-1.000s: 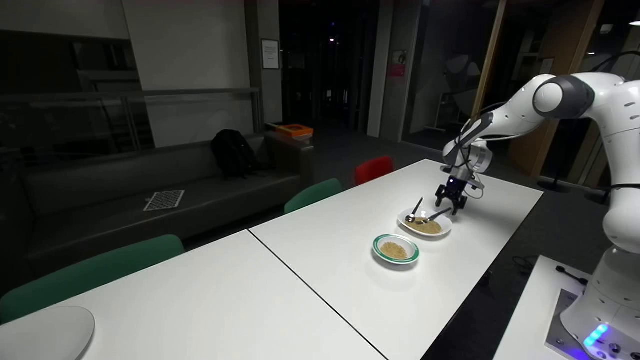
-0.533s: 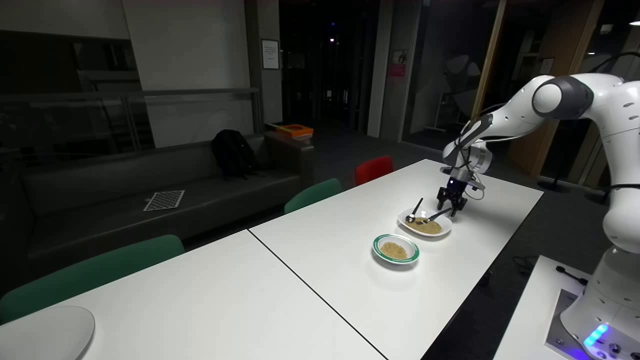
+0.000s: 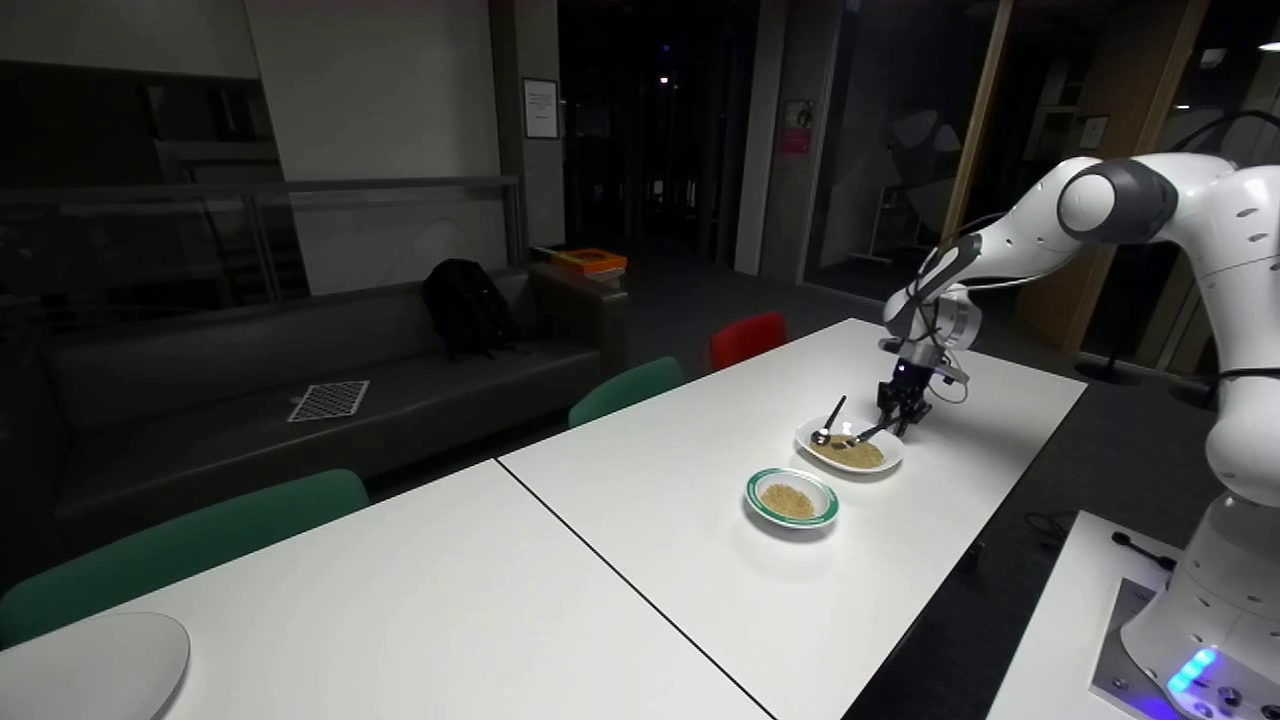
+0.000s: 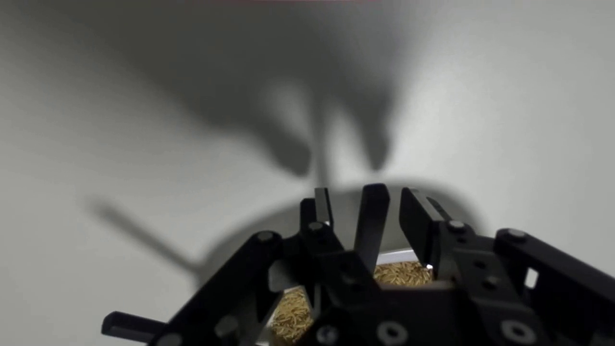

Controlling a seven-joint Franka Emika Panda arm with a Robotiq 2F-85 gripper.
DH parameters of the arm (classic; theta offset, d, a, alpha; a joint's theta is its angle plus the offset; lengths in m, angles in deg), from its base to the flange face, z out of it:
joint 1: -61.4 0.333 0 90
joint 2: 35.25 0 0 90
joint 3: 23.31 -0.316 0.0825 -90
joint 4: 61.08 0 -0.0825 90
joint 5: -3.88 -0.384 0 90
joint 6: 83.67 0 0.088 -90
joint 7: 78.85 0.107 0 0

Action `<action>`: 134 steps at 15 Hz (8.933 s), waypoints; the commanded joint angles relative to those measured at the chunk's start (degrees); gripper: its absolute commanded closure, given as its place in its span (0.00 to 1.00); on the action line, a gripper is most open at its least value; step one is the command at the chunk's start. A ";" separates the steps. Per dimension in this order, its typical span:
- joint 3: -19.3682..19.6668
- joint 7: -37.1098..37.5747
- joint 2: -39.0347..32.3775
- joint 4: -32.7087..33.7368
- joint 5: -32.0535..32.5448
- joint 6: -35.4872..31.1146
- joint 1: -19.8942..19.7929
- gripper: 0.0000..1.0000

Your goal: Use the fork to stir the bowl

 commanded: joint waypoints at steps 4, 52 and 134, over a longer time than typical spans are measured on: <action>-0.87 2.31 -0.75 2.27 2.46 0.13 -1.33 0.33; -0.49 7.03 1.87 2.22 7.38 1.78 -0.38 0.97; -0.89 68.94 30.14 -19.04 87.40 0.07 21.82 0.97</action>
